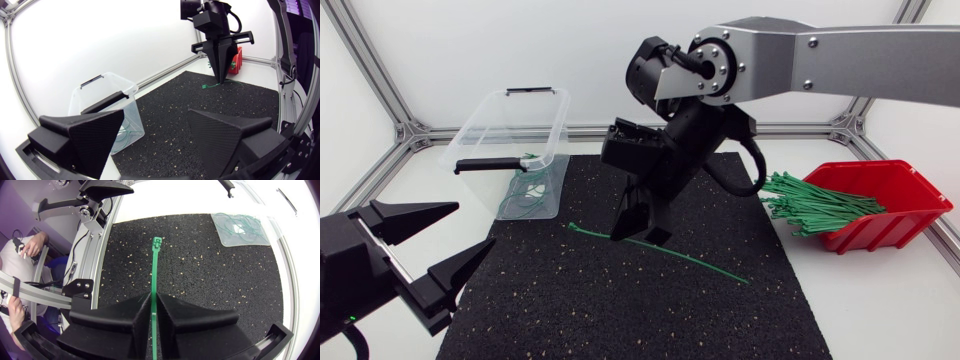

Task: Take a green cable tie from the red box, thread the tail through the head to close it, then place it in the transparent bin on the left.

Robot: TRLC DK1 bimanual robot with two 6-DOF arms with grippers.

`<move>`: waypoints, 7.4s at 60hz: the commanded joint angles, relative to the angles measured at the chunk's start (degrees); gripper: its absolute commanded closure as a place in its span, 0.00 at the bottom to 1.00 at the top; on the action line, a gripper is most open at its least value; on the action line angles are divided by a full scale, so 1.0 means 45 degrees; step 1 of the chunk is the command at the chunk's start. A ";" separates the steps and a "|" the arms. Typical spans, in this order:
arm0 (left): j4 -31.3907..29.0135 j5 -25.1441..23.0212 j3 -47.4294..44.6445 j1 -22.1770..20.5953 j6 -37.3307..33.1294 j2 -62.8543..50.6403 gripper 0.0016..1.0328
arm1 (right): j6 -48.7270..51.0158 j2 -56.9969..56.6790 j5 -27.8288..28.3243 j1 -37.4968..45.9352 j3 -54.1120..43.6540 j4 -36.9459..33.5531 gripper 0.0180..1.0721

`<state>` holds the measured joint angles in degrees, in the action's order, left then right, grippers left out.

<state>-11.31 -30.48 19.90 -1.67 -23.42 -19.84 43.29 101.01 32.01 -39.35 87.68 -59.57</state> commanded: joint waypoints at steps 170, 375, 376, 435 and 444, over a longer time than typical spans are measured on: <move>0.5404 -0.9360 0.5011 -0.0957 0.0361 -1.0963 0.69 | 0.6904 0.5737 0.7750 0.1655 0.9012 -0.9399 0.86; 0.1830 -0.5961 0.6554 -0.1035 0.2685 -1.0065 0.97 | -0.4209 -0.2076 -0.3187 -0.1548 -0.2746 0.7808 0.78; 0.1830 -0.5961 0.6554 -0.1035 0.2685 -1.0045 0.97 | -0.4209 -0.2076 -0.3187 -0.1548 -0.2746 0.7808 0.78; 0.2709 -0.5688 0.6359 -0.1406 0.3798 -0.9752 0.89 | -0.5108 -0.2056 -0.2934 -0.2095 -0.3078 0.8140 0.84; 0.3217 -0.5571 0.6183 -0.1425 0.4150 -0.9752 0.87 | -0.5166 -0.1998 -0.2914 -0.2134 -0.3156 0.8238 0.84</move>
<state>1.72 -56.14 47.75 -7.75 -6.55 -64.49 21.34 91.72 18.39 -48.40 74.81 -23.31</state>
